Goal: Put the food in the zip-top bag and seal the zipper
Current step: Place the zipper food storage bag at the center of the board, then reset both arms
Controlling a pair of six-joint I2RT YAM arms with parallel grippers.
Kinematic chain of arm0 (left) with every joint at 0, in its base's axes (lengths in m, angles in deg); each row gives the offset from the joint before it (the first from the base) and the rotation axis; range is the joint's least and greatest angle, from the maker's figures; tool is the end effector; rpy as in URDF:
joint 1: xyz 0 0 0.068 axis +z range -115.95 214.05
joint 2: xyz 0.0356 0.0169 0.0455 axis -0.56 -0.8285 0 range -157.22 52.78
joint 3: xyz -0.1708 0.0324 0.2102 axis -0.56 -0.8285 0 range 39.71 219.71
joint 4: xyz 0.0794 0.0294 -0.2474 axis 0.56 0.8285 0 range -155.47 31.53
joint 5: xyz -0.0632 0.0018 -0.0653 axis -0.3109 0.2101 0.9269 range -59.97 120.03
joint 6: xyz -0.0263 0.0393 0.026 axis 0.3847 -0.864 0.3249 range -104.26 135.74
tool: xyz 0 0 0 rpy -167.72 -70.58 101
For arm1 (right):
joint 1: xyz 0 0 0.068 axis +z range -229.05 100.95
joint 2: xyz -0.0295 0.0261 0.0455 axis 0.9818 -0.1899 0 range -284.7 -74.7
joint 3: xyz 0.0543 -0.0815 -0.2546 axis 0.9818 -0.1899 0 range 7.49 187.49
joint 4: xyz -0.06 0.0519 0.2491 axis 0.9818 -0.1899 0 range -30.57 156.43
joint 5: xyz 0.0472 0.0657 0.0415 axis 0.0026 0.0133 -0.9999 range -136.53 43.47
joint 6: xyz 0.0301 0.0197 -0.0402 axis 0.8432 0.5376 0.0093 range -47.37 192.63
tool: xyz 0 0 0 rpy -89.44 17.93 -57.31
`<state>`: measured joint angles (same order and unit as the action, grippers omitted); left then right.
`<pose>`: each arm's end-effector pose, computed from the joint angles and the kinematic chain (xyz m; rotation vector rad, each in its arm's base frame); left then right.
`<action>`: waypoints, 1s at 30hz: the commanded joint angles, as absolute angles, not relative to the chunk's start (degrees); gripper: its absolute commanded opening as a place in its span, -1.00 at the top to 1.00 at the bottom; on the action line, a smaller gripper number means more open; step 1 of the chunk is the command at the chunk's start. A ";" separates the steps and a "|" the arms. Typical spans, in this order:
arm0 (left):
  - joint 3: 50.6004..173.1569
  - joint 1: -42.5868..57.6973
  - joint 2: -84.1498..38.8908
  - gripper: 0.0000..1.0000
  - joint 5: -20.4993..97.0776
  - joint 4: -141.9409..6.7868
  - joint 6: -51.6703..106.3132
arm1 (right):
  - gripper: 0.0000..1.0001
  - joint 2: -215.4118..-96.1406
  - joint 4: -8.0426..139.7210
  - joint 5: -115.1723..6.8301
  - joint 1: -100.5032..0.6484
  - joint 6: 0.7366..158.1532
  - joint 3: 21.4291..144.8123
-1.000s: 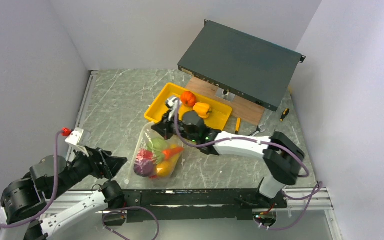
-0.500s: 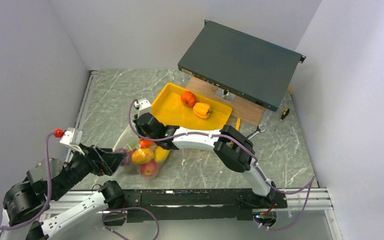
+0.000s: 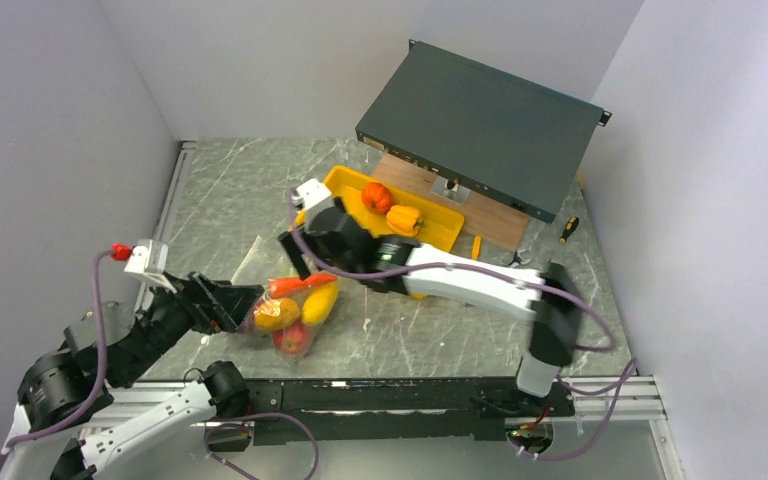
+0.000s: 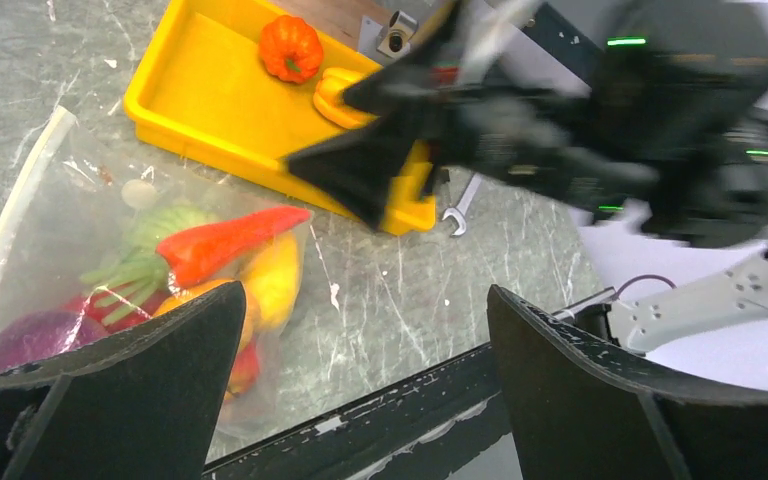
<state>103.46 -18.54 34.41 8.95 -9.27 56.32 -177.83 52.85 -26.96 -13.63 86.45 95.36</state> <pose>0.0128 0.0045 0.3931 -0.0873 1.8256 -0.8542 0.1881 0.3828 0.3121 -0.7113 1.9559 0.5050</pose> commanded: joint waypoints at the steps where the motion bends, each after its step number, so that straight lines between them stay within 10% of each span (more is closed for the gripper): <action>1: 107.67 -18.52 27.87 -0.96 6.94 -12.17 55.41 | -0.88 -157.42 45.29 -24.23 -14.48 81.29 89.04; 13: 116.30 -18.49 19.45 -0.99 6.03 -19.75 47.14 | -0.99 -112.62 31.20 -13.66 -15.03 78.59 81.28; 30: 115.13 -18.50 27.29 -0.99 4.26 -38.20 33.06 | -0.99 -97.30 39.32 -7.52 -15.05 78.45 79.47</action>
